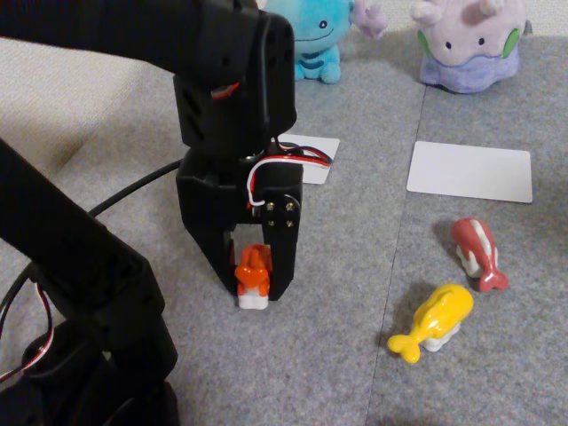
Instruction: Wooper wants to eat egg sudhi, and Goomy wants to eat shrimp sushi
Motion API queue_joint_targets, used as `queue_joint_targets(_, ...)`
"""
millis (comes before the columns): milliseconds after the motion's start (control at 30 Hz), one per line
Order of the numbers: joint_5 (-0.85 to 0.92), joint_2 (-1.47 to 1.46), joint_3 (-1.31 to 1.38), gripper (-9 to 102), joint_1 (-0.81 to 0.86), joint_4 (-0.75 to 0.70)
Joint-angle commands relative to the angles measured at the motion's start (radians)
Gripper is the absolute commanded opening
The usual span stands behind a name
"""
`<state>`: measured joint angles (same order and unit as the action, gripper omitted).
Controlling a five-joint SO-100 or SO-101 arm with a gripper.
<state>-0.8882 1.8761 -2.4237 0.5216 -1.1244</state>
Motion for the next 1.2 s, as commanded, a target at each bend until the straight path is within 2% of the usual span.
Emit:
queue_joint_targets(0, -0.008, 0.025, 0.003, 5, 0.0, -0.005)
queue_joint_targets(367, -0.112, 0.041, 0.038, 2, -0.064, 0.048)
queue_joint_targets(700, -0.287, 0.023, 0.472, 3, -0.219, -0.172)
queue_joint_targets(833, -0.327, 0.021, 0.617, 3, -0.287, -0.212)
queue_joint_targets(967, -0.327, 0.021, 0.666, 3, -0.341, -0.178)
queue_joint_targets(1167, -0.328, -0.032, 0.666, 3, -0.408, -0.006)
